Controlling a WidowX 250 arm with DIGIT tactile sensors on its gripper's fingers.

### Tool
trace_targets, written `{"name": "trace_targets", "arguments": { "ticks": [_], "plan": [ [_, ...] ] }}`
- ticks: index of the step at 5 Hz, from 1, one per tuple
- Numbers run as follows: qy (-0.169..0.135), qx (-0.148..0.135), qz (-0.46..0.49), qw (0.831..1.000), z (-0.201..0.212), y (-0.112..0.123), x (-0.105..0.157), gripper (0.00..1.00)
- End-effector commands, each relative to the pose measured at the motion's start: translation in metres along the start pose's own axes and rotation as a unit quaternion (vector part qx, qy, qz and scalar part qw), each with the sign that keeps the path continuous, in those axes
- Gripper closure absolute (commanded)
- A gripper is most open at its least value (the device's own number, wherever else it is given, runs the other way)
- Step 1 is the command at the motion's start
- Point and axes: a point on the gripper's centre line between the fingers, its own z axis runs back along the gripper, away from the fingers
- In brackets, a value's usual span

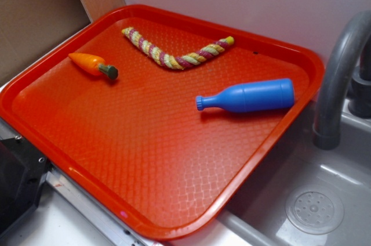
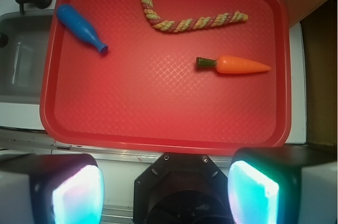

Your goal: Grab the blue bottle.

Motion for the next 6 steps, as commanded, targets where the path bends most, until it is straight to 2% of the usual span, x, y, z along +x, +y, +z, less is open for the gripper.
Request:
{"name": "trace_targets", "arguments": {
  "ticks": [1, 2, 3, 4, 5, 6],
  "plan": [
    [0.000, 0.000, 0.000, 1.000, 0.000, 0.000, 0.000, 0.00],
    [-0.044, 0.000, -0.054, 0.998, -0.017, -0.006, 0.027, 0.00],
    [-0.084, 0.009, -0.125, 0.989, -0.031, -0.026, 0.056, 0.00],
    [-0.104, 0.000, -0.204, 0.973, -0.052, -0.049, 0.079, 0.00],
    [-0.089, 0.014, -0.250, 0.964, -0.080, -0.075, 0.100, 0.00],
    [-0.075, 0.005, -0.272, 0.959, -0.105, -0.087, 0.120, 0.00]
  ]
}}
